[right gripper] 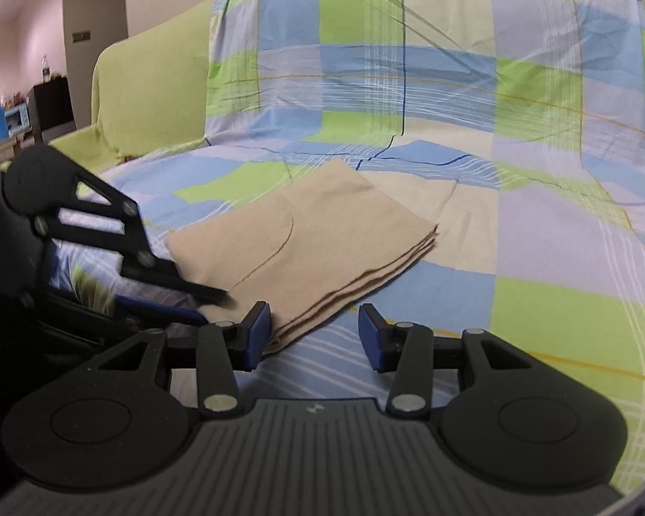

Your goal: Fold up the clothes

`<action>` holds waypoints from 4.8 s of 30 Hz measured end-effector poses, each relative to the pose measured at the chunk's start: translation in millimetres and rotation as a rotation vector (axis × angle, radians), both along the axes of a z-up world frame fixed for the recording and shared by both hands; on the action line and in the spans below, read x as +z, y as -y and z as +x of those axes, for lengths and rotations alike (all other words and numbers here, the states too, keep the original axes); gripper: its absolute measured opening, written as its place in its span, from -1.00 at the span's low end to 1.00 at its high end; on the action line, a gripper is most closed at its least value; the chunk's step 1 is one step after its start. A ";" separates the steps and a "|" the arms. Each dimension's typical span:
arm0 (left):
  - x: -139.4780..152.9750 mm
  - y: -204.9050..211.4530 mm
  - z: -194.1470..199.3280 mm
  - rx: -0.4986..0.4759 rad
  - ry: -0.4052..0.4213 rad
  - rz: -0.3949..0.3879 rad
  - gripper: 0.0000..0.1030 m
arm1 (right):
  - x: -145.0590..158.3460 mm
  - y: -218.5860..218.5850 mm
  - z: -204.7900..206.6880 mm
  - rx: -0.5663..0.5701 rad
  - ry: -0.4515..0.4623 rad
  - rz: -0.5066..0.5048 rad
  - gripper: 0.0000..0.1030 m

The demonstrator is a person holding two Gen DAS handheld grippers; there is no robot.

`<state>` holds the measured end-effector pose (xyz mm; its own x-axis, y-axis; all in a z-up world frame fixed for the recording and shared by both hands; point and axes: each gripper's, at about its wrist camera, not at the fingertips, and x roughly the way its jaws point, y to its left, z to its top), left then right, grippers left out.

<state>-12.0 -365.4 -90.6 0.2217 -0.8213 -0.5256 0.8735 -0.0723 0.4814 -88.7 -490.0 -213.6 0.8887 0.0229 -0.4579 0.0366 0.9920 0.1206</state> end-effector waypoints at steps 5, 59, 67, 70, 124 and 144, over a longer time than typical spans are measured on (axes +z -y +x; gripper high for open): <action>-2.7 6.2 22.3 0.159 -0.076 -0.008 -0.65 | -3.0 -6.2 1.0 -0.008 0.005 -0.019 -0.21; 2.9 -12.3 42.1 0.473 -0.320 -0.102 -0.13 | 42.9 25.6 49.8 0.034 0.032 -0.074 -0.50; 4.5 -20.1 47.9 0.519 -0.378 -0.072 -0.08 | 13.7 -10.8 20.3 0.044 -0.035 -0.089 -0.38; 10.5 -24.1 44.0 0.526 -0.366 -0.090 -0.09 | 25.1 -11.0 11.9 0.011 -0.019 -0.092 -0.35; -29.9 -7.3 -1.3 0.098 0.343 0.048 0.31 | -1.8 -123.7 53.3 0.309 -0.203 -1.153 -0.77; 50.4 28.5 -77.7 -0.272 0.420 -0.049 -0.42 | 95.3 -122.7 -55.7 -0.067 -0.191 -0.885 -0.86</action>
<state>-89.7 -393.9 -40.3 0.1798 -0.9004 -0.3961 0.5563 -0.2390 0.7959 -144.4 -367.3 -118.3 0.7828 -0.4566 -0.4228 0.0390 0.7141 -0.6989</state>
